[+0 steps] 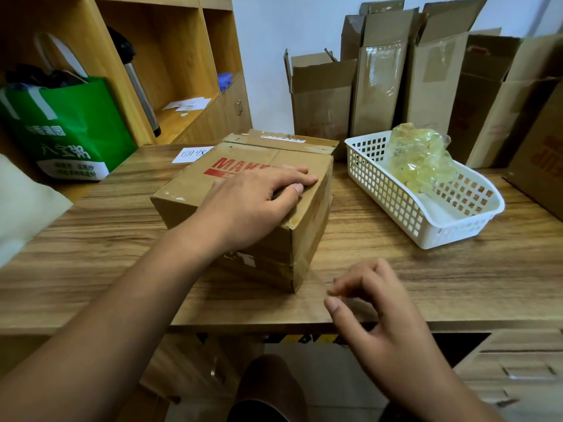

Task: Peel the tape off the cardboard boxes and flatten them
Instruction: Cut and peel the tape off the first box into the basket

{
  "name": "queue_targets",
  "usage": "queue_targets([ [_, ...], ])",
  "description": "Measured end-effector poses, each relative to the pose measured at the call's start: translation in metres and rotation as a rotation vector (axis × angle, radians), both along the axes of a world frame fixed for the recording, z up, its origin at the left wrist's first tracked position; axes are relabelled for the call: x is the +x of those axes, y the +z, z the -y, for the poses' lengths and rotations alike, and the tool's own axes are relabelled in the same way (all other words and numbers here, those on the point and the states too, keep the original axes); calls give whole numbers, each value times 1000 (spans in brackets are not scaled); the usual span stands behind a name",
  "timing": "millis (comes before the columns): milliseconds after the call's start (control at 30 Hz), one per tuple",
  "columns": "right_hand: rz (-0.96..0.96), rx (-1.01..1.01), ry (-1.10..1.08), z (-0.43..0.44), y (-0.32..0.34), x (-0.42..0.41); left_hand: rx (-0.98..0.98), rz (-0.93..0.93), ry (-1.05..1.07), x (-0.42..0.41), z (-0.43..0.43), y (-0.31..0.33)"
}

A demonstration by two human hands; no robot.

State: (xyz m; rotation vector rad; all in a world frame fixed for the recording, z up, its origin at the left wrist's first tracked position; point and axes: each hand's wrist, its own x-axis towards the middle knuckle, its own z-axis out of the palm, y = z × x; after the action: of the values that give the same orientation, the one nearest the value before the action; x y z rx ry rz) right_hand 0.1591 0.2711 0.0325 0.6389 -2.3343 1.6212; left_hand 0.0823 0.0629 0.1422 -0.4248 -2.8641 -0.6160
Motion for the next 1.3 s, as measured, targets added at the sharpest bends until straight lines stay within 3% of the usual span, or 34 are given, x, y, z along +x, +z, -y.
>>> queue_targets([
  [167,135,-287,31,7,3,-18,-15,-9,44,-1,-4,0],
  [333,251,-424,86,15,8,-24,0,-11,85,-6,-6,-3],
  [567,205,-419,112,25,9,5,-36,-18,139,-8,-9,-3],
  [733,275,-479,89,20,3,1,-63,-26,170,-6,-14,-4],
  [867,257,-286,79,18,8,-9,-75,-28,156,-5,-15,-2],
  [1033,92,171,-40,21,11,-22,-26,13,112,-5,-10,1],
  [1167,-4,210,-124,29,15,-31,-73,151,-17,1,1,12],
  [1300,-40,204,-205,24,15,-43,-252,254,-102,7,16,21],
])
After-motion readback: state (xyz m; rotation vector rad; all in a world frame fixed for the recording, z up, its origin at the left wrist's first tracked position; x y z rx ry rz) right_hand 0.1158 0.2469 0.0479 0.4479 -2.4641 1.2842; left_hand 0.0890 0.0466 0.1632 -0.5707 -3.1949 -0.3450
